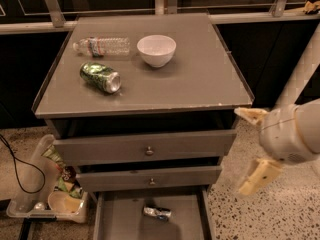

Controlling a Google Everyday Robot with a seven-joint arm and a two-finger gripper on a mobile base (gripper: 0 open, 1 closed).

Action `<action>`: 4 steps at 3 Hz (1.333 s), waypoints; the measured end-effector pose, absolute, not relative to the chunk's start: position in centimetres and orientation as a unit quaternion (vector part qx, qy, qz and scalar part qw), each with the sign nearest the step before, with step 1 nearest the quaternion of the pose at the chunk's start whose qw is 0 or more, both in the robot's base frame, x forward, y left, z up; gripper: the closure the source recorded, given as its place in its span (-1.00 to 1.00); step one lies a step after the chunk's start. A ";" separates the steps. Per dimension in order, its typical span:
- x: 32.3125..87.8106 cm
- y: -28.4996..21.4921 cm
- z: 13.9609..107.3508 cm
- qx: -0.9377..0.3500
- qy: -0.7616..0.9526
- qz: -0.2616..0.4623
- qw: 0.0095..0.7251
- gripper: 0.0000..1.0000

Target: Pick redbull can from bottom drawer and place on counter

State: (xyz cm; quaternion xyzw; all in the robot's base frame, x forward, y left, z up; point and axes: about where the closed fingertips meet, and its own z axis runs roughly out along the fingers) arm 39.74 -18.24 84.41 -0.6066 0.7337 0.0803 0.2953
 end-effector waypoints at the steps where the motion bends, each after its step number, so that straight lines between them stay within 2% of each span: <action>1: 40.8 -16.4 75.4 -0.577 0.746 0.133 0.305 -1.00; 2: 42.8 -17.0 73.5 -0.557 0.756 0.122 0.322 -1.00; 4: 43.1 -17.3 73.4 -0.546 0.759 0.122 0.334 -1.00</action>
Offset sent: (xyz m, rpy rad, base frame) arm 0.0071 0.0164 -0.0758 0.0876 0.0572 -0.0205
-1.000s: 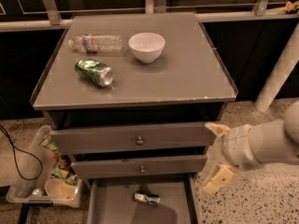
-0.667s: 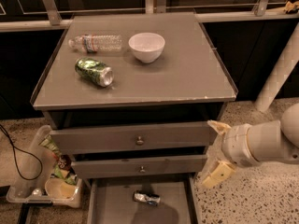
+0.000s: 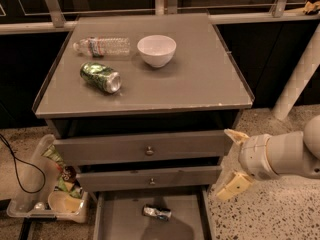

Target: Pick redbull can from bottom drawer and place on counter

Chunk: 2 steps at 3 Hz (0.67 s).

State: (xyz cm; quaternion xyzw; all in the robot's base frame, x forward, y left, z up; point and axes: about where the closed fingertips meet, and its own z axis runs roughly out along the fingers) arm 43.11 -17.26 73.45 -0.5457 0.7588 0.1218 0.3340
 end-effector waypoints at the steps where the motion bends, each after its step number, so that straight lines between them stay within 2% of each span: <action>1: 45.1 -17.4 70.0 -0.542 0.752 0.132 0.352 -1.00; 2: 47.2 -17.3 65.0 -0.560 0.721 0.166 0.373 -1.00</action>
Offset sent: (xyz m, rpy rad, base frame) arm 0.0637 -0.0043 -0.1949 0.2262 -0.0548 0.2583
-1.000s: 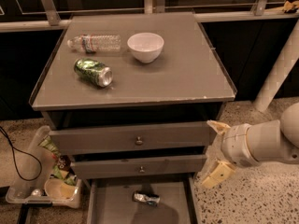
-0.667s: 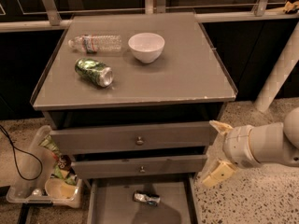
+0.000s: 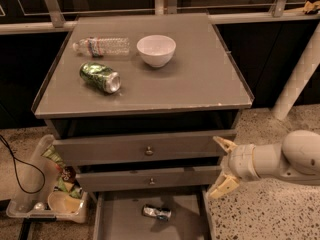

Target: Pick redbull can from bottom drawer and place on counter

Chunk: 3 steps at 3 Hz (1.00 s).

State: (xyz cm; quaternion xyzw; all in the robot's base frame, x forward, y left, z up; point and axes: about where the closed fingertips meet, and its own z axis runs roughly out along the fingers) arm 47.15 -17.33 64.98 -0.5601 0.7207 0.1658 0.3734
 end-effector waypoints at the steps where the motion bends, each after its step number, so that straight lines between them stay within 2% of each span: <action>1: 47.4 -17.3 59.8 -0.595 0.678 0.195 0.385 -1.00; 3: 46.9 -16.8 58.3 -0.584 0.674 0.205 0.403 -1.00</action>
Offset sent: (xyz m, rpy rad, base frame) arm 0.0025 0.0006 -0.0463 0.0391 -0.0239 0.1032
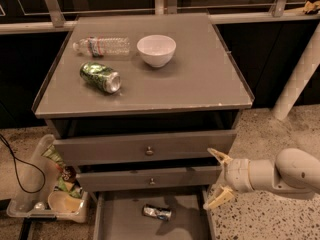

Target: Pick redbull can from bottom drawer and place on counter

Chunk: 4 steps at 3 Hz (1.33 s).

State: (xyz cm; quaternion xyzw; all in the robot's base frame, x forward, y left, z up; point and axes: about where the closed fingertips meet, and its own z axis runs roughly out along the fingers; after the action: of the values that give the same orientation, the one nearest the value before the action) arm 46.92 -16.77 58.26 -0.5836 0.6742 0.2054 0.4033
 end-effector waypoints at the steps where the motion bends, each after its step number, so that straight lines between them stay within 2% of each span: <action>1: 44.2 -14.6 55.8 -0.575 0.670 0.201 0.424 -1.00; 2: 40.0 -9.6 49.7 -0.581 0.660 0.209 0.428 -1.00; 4: 40.7 -9.7 48.1 -0.568 0.676 0.189 0.430 -1.00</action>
Offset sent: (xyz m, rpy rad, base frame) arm -0.1062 0.1220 -0.1786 0.0306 -0.0738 -0.0395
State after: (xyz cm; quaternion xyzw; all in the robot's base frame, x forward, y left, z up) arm 40.66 -9.74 48.11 -0.5682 0.6756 0.1887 0.4303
